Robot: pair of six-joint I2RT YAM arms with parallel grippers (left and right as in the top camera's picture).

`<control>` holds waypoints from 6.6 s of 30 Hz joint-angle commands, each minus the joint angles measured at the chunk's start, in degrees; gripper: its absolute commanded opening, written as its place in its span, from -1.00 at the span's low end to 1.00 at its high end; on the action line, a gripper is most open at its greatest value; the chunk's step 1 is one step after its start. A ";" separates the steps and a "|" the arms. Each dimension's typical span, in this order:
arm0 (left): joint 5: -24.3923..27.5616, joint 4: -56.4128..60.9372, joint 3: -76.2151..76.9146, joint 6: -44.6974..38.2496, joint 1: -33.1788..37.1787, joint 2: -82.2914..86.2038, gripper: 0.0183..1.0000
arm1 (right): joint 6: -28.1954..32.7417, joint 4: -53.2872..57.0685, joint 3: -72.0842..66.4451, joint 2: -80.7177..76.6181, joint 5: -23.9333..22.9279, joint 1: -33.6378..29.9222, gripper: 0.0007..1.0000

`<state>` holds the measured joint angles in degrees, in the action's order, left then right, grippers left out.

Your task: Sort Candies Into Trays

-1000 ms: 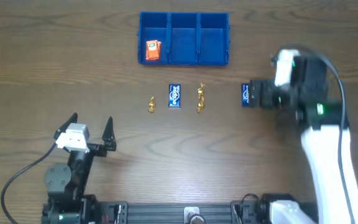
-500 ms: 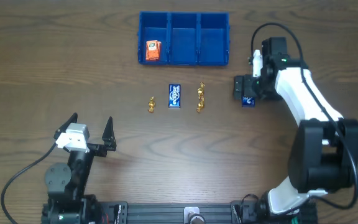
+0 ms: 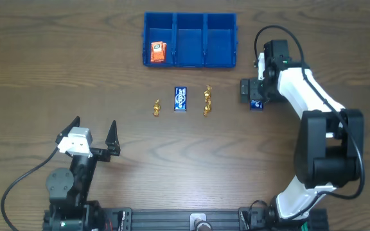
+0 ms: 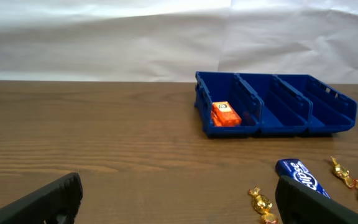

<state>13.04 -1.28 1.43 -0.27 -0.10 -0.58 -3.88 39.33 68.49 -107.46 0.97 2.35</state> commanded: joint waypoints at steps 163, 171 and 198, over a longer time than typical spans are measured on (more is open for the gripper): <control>0.96 -1.81 -1.16 -0.85 0.17 0.31 0.99 | -34.18 14.10 30.53 -10.14 -14.12 34.23 -0.93; 0.98 -1.81 -1.16 -0.85 0.17 0.31 1.00 | -26.75 22.97 55.76 -10.86 -15.54 29.14 -0.93; 0.98 -1.81 -1.16 -0.85 0.17 0.31 1.00 | -21.51 8.26 59.47 -25.70 -18.49 24.94 -0.83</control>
<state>13.04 -1.28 1.43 -0.27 -0.10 -0.58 -26.04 48.10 127.22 -133.38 -16.12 27.86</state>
